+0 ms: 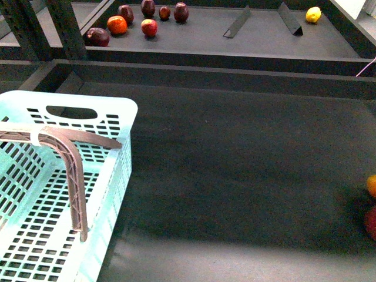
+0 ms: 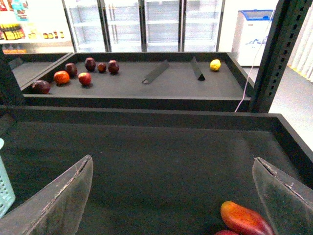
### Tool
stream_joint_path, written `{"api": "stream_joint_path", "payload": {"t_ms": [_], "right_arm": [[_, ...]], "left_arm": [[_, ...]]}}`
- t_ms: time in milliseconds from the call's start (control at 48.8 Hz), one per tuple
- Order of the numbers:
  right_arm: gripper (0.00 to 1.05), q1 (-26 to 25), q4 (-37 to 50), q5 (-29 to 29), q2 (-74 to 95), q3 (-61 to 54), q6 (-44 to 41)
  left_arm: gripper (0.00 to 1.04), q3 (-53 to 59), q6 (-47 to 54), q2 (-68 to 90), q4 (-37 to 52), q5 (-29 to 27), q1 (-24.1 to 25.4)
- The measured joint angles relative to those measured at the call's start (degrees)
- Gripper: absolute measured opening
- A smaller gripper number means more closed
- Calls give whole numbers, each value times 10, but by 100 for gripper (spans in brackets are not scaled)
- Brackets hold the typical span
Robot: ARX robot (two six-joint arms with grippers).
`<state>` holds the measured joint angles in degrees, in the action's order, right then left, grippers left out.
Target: Pick apple with right arm and hold basket with left
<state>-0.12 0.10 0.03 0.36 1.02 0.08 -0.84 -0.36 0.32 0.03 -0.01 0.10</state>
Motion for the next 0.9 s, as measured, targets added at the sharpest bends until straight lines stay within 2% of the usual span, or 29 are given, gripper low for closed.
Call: {"api": "stream_joint_path", "payload": {"t_ms": [615, 656, 697, 759, 821, 903], "right_arm": [[96, 0, 0, 0, 0, 0, 0], [96, 0, 0, 0, 0, 0, 0], [96, 0, 0, 0, 0, 0, 0], [96, 0, 0, 0, 0, 0, 0], [96, 0, 0, 0, 0, 0, 0], [96, 0, 0, 0, 0, 0, 0]], "left_arm": [[98, 0, 0, 0, 0, 0, 0], [98, -17, -14, 19, -47, 3, 0], [98, -57, -44, 76, -140, 10, 0], [98, -88, -66, 133, -194, 21, -2], [98, -125, -99, 210, -158, 52, -4], [98, -180, -188, 311, -96, 116, 20]]}}
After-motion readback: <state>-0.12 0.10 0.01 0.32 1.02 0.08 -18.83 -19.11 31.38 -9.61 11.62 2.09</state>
